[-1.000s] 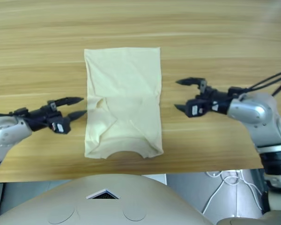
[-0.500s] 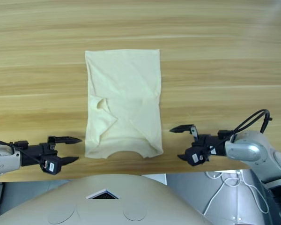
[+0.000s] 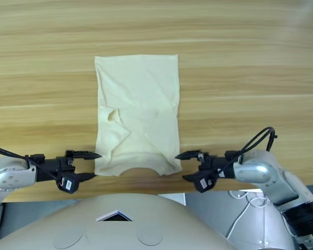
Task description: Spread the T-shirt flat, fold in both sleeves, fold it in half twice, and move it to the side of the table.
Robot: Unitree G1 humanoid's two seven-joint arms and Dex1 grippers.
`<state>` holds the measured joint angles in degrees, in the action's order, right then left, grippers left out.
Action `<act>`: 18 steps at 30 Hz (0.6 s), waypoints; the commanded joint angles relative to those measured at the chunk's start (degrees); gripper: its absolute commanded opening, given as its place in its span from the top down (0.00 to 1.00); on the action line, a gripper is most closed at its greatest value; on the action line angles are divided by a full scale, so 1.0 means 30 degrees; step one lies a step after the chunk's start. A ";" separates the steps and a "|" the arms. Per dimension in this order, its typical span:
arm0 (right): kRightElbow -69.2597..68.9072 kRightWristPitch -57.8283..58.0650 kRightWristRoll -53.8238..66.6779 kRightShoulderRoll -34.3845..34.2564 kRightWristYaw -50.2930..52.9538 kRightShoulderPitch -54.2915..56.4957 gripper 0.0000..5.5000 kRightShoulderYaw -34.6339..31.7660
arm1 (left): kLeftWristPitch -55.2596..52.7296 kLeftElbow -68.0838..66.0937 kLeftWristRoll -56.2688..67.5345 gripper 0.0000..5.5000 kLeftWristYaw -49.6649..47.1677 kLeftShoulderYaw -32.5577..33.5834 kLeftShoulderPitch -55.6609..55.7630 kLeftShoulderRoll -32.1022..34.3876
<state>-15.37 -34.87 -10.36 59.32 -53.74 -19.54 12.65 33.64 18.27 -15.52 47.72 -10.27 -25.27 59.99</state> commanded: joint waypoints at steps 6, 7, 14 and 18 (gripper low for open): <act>-0.0033 0.0862 -0.0277 -0.0753 0.0237 0.1175 0.67 0.0183 | 0.0679 -0.0392 -0.0518 0.37 -0.0088 -0.0231 0.0024 0.0101; -0.0050 0.0870 -0.0268 -0.0750 0.0240 0.1178 0.70 0.0175 | 0.0753 -0.0398 -0.0529 0.40 -0.0098 -0.0265 0.0029 0.0090; -0.0155 0.0926 -0.0167 -0.0820 0.0159 0.1246 0.93 0.0304 | 0.1173 -0.0607 -0.0580 0.60 -0.0155 -0.0511 0.0158 0.0018; -0.0244 0.0938 -0.0112 -0.0798 0.0096 0.1201 1.00 0.0350 | 0.1220 -0.0771 -0.0642 0.71 -0.0252 -0.0534 0.0327 -0.0003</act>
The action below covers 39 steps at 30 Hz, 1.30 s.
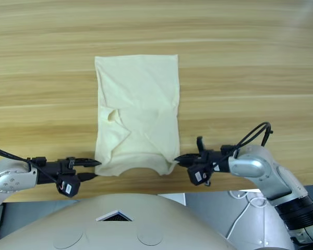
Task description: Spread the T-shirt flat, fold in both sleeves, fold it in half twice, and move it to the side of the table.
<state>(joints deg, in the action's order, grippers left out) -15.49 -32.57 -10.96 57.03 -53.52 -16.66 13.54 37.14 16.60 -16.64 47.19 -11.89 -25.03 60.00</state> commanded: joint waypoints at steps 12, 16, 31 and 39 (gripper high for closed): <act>-0.0248 0.0181 0.0171 0.0043 -0.0097 0.0370 1.00 0.0192 | 0.0710 -0.0169 0.0390 1.00 -0.0178 -0.0253 0.0287 -0.0039; -0.0455 -0.0038 0.0483 0.0267 -0.0041 0.0185 1.00 -0.0127 | 0.1223 0.0960 0.2366 1.00 -0.0252 0.0159 -0.0124 0.0170; -0.1334 -0.5285 0.5841 0.3483 -0.0441 -0.4945 1.00 -0.4411 | 0.4319 0.1242 0.5239 1.00 -0.0526 0.3196 -0.4116 0.1071; -0.0307 -0.7241 0.6985 0.3604 -0.0703 -0.7106 1.00 -0.6400 | 0.6118 0.0144 0.7600 1.00 -0.0444 0.4909 -0.5874 0.1374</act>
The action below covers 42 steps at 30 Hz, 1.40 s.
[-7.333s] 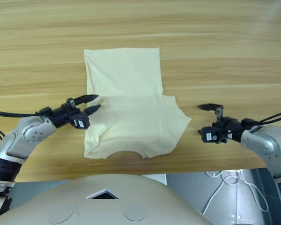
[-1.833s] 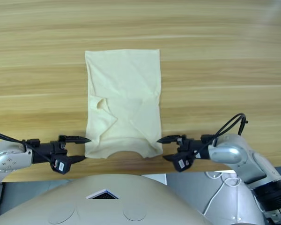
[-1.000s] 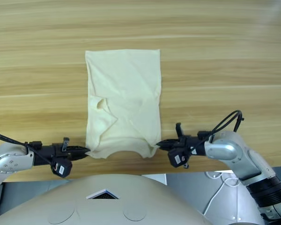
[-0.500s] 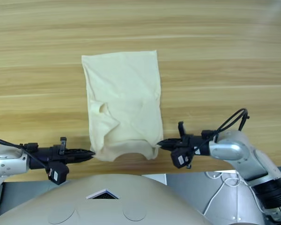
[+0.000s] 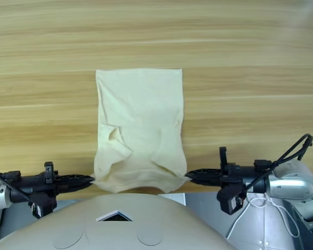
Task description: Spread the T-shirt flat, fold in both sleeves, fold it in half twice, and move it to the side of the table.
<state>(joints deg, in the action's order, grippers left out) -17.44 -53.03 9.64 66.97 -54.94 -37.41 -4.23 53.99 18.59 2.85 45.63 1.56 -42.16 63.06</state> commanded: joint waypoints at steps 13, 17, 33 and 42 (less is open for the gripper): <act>0.1054 -0.1388 0.0014 0.0610 -0.0430 -0.0582 1.00 -0.0140 | 0.1914 -0.1550 0.2946 1.00 0.1170 -0.1125 0.0104 0.0392; 0.0818 -0.2224 0.1240 0.1073 -0.0479 -0.1107 1.00 -0.0165 | 0.2808 -0.0439 0.4030 1.00 0.1123 -0.0827 -0.0852 0.1069; 0.2523 0.3797 0.1959 -0.1878 0.0656 0.7616 1.00 0.2430 | -0.3456 -0.5007 0.1105 1.00 -0.0891 -0.1813 0.8377 -0.3490; 0.7423 0.9059 -0.1662 -0.6447 0.1729 1.6657 1.00 0.4445 | -0.5045 -1.0147 -0.1442 1.00 -0.2494 -0.2157 1.5403 -0.6693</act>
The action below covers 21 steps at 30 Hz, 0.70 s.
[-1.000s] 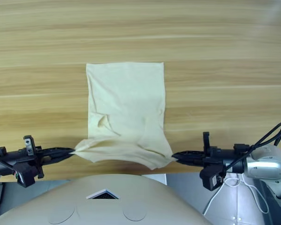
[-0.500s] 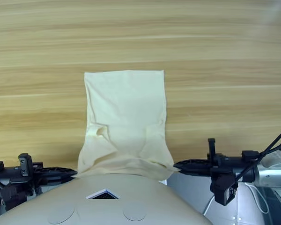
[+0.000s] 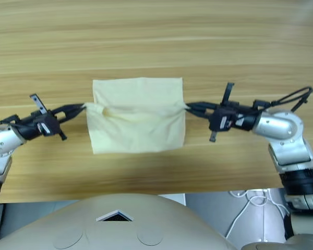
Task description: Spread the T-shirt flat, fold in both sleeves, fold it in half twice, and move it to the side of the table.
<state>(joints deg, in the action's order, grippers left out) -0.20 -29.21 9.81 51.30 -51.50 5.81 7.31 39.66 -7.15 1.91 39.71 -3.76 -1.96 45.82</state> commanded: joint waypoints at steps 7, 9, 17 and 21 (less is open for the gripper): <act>0.5599 0.2351 -0.5160 -0.3607 0.2241 0.6291 1.00 0.1533 | 0.0288 -0.6438 -0.4688 1.00 -0.2921 -0.1261 0.6512 -0.2792; 0.6776 0.2434 -0.6051 -0.4106 0.2720 0.7089 1.00 0.1843 | 0.0493 -0.8107 -0.6052 1.00 -0.3931 -0.1757 0.7933 -0.3276; 1.1909 0.1948 -0.9825 -0.5923 0.4857 0.9158 1.00 0.3820 | 0.1130 -1.5546 -0.9571 1.00 -0.6892 -0.4146 1.1501 -0.5013; 1.5308 0.1997 -1.1195 -0.7272 0.6481 1.0266 1.00 0.4627 | 0.0379 -1.9164 -1.0398 1.00 -0.8102 -0.4943 1.2944 -0.6075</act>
<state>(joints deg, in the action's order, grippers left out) 41.42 -23.65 -21.88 31.46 -34.38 33.93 20.13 42.40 -60.51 -27.45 17.52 -17.27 34.30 28.76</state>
